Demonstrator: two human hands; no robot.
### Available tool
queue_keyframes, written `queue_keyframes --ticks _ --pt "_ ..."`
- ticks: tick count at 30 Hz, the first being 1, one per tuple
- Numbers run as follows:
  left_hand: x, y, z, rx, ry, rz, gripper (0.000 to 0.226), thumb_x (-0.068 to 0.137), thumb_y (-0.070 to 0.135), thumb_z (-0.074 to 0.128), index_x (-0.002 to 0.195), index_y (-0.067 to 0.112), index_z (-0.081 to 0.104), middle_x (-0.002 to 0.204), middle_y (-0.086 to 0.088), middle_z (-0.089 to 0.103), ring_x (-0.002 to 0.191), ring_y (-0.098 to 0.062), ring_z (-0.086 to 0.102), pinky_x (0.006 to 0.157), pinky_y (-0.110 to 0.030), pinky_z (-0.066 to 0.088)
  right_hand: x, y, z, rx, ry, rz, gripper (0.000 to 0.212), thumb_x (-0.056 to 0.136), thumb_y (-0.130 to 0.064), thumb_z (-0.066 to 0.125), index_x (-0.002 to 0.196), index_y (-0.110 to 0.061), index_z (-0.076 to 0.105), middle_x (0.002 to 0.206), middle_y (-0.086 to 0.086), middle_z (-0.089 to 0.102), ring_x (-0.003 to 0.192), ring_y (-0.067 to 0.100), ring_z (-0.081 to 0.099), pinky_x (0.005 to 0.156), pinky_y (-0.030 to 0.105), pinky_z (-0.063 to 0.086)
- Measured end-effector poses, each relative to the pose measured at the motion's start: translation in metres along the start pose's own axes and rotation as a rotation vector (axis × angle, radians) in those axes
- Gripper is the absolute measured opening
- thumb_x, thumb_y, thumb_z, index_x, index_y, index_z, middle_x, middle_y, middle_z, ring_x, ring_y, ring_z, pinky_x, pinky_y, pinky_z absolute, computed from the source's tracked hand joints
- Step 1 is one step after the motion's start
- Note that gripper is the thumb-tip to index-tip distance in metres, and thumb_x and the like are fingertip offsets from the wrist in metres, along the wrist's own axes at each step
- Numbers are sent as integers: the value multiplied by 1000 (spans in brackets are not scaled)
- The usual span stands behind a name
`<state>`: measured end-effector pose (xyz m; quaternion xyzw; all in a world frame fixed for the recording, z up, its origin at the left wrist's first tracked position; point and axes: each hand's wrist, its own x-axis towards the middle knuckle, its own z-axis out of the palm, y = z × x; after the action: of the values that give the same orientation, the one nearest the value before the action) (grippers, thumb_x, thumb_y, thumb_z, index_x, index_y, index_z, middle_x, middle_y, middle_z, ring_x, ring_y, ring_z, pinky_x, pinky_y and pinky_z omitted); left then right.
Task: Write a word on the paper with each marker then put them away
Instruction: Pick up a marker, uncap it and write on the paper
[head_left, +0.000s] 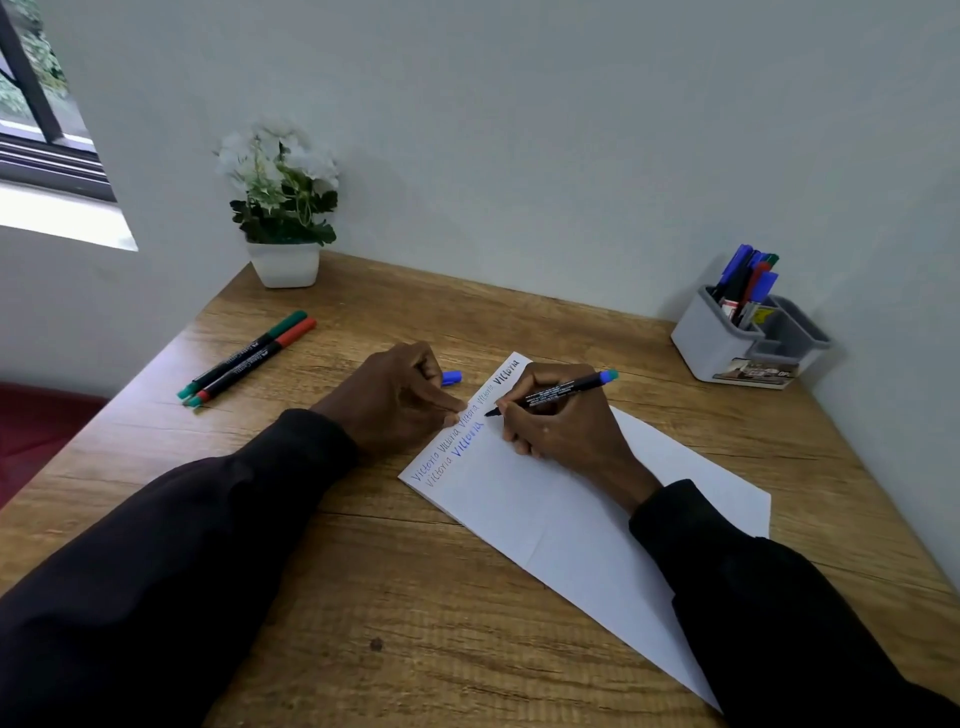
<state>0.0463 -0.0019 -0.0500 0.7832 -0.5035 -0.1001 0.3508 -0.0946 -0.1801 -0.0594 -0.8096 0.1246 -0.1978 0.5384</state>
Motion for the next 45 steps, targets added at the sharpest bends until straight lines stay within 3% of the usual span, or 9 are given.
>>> queue_keyframes --ticks 4,10,17,24,28,33,36,45 --pt "0 2 -2 -3 -15 25 35 80 27 78 65 45 51 90 14 52 81 -4 51 59 -8 42 0 -1 1 20 -9 1 12 89 9 67 78 4 70 61 8 69 46 13 63 44 18 46" --pt "0 4 -4 -60 -17 32 39 82 22 76 70 47 49 88 13 53 82 4 51 65 0 40 1 -4 0 -1 -32 -4 13 90 8 70 79 2 73 61 4 69 47 11 62 45 17 45" --pt "1 1 -3 -36 -33 59 44 81 22 77 66 51 48 89 14 50 82 -4 49 67 0 39 0 -7 2 11 -10 0 27 83 17 64 66 -3 68 54 -4 67 42 10 60 41 17 42" --pt "1 -1 0 -27 -10 70 46 79 22 79 65 51 47 86 17 50 79 2 47 66 -2 40 -1 -7 4 4 2 -3 29 90 9 69 71 -12 71 57 -1 67 44 9 61 43 16 44" --pt "1 0 -1 -21 -10 62 47 79 22 79 67 52 45 86 17 50 78 1 47 62 -6 41 -1 -6 4 38 36 -12 26 91 9 67 70 -5 68 58 11 66 42 15 58 42 18 43" --pt "1 1 -2 -30 -31 45 43 80 24 77 66 50 47 87 16 49 79 -2 47 58 -11 41 1 -6 4 25 34 37 20 88 12 67 72 0 69 56 3 67 42 14 60 41 19 44" --pt "2 1 -2 -32 -37 22 41 82 27 76 65 49 46 86 16 48 77 -2 46 57 -12 34 2 -5 3 15 52 40 16 84 14 66 70 6 65 55 8 65 40 17 59 39 20 42" --pt "-1 6 -5 -26 -57 6 39 82 27 76 67 50 48 89 15 48 81 -5 47 61 -13 34 0 -5 5 42 65 28 15 93 7 68 78 6 69 60 14 66 43 18 60 41 19 44"
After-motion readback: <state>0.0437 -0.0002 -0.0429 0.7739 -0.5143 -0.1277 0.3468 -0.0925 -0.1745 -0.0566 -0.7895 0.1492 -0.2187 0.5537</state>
